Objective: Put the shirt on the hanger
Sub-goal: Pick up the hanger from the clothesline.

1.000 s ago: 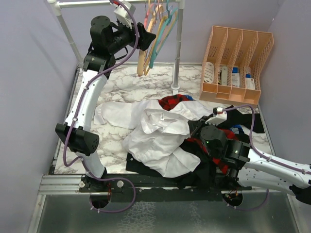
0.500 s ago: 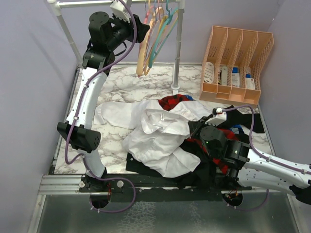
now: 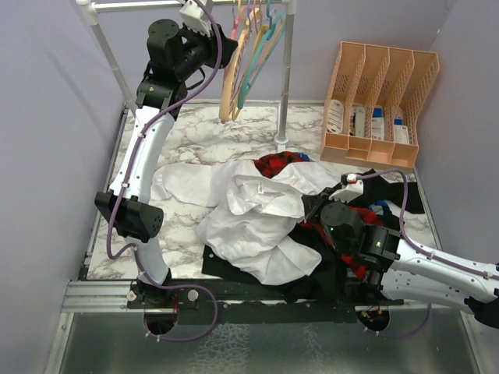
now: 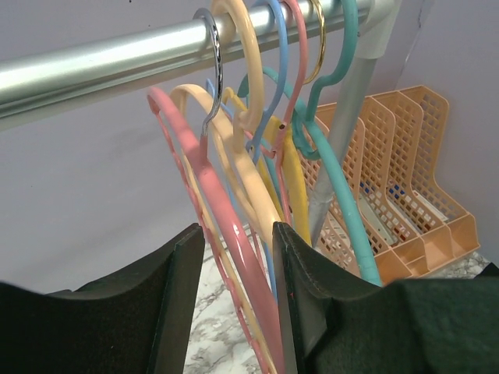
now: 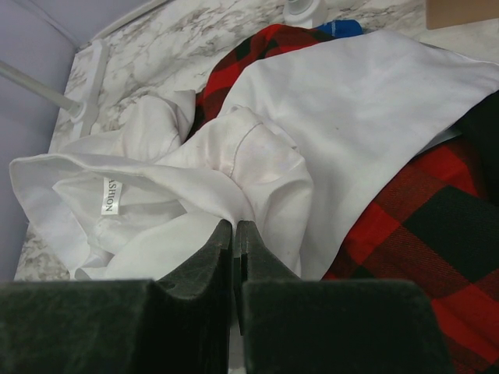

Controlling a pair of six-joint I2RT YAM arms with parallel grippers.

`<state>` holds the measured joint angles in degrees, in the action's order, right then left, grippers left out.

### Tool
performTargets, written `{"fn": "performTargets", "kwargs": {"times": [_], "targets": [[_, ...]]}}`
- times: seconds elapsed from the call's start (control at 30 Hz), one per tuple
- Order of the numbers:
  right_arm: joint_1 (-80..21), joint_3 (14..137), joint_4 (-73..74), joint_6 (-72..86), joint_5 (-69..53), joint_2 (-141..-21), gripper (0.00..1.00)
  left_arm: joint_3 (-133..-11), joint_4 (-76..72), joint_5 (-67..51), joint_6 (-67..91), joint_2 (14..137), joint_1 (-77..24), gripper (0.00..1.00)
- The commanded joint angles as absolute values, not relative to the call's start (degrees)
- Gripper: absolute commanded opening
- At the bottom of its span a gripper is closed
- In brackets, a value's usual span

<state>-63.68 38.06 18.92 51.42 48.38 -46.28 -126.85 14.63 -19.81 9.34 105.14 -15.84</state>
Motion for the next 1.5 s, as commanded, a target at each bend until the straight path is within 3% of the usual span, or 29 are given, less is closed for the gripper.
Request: {"fn": "performTargets", "kwargs": {"times": [0.0, 0.13, 0.27, 0.47, 0.83, 0.97, 1.03, 1.3, 1.37, 1.47], "targets": [[-63.5, 37.4, 19.3, 52.4, 49.6, -46.1, 0.01, -127.8, 13.3, -18.1, 7.8, 105.6, -16.3, 0.43], [-63.5, 37.4, 19.5, 52.4, 49.7, -46.0, 0.01, -127.6, 13.4, -16.0, 5.8, 106.0, -17.2, 0.36], [-63.5, 37.3, 19.7, 52.5, 50.0, -45.7, 0.01, -127.4, 13.6, -14.6, 4.0, 106.3, -18.1, 0.36], [-63.5, 37.0, 19.7, 52.6, 50.2, -45.5, 0.01, -127.8, 14.2, -13.5, 1.9, 107.0, -19.2, 0.45], [-63.5, 36.5, 19.7, 52.8, 50.4, -45.3, 0.01, -127.2, 14.9, -5.9, -3.9, 107.3, -20.8, 0.47], [-63.5, 36.6, 19.5, 52.7, 50.6, -45.6, 0.01, -127.4, 14.4, -3.7, -4.7, 107.3, -20.9, 0.64], [-63.5, 36.7, 19.5, 52.6, 50.5, -45.7, 0.01, -127.5, 14.1, -3.2, -4.8, 107.1, -20.9, 0.67], [-63.5, 36.9, 19.6, 52.5, 50.5, -45.6, 0.01, -128.5, 14.1, -2.9, -4.3, 107.2, -20.9, 0.5], [-63.5, 37.0, 19.8, 52.5, 50.5, -45.5, 0.01, -128.6, 14.2, -2.3, -3.8, 107.2, -20.8, 0.42], [-63.5, 37.0, 20.2, 52.6, 50.6, -45.4, 0.01, -129.3, 14.8, -3.7, -2.7, 106.8, -20.7, 0.46]]}}
